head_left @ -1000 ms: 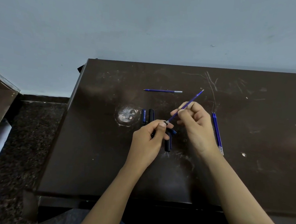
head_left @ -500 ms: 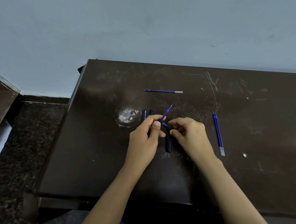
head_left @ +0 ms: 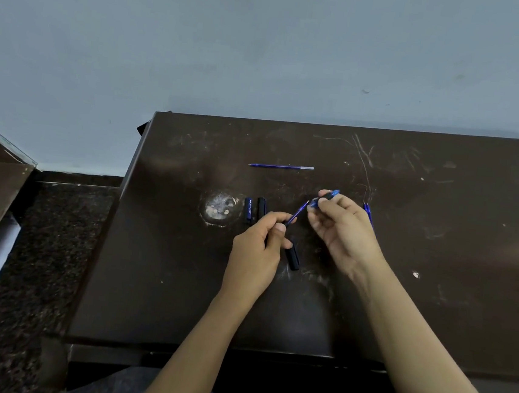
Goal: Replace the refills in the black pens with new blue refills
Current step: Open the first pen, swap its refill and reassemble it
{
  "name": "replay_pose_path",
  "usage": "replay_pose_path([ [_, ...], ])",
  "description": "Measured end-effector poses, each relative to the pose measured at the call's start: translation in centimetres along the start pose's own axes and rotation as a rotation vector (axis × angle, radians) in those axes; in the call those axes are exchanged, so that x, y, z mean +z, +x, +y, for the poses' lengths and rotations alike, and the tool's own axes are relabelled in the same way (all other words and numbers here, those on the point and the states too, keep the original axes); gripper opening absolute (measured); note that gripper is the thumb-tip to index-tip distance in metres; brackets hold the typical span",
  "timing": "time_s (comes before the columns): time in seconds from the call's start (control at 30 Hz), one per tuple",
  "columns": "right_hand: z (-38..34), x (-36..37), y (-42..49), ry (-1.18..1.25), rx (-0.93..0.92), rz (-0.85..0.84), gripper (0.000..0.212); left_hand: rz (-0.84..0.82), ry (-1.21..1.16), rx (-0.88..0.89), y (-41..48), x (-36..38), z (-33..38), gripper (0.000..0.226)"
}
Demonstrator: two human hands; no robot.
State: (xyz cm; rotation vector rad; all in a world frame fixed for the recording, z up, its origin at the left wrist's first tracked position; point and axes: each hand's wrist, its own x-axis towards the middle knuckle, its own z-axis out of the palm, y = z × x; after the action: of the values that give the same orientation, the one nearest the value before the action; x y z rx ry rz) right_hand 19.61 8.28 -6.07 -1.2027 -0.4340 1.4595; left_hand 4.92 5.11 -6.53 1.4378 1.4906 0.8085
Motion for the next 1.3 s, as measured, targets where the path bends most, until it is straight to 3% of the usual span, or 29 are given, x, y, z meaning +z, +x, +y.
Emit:
replay_pose_path([
  [0.2,-0.5,0.1,0.1,0.284,0.132,-0.053,0.013,-0.022,0.053,0.016,0.5,-0.1,1.1,0.024],
  [0.53,-0.9,0.4,0.1,0.312,0.102,-0.005,0.010,-0.022,0.061,0.024,1.1,0.2,1.4,0.026],
  [0.73,-1.0,0.6,-0.2,0.196,0.068,-0.039,0.010,-0.016,0.075,0.033,1.1,0.0,1.3,0.025],
  [1.0,-1.0,0.7,-0.1,-0.237,-0.030,-0.060,0.015,0.001,0.107,0.051,1.4,-0.3,0.7,0.024],
  [1.3,-1.7,0.9,-0.4,-0.200,0.019,-0.082,0.020,0.008,0.143,0.021,1.3,-0.8,1.0,0.025],
])
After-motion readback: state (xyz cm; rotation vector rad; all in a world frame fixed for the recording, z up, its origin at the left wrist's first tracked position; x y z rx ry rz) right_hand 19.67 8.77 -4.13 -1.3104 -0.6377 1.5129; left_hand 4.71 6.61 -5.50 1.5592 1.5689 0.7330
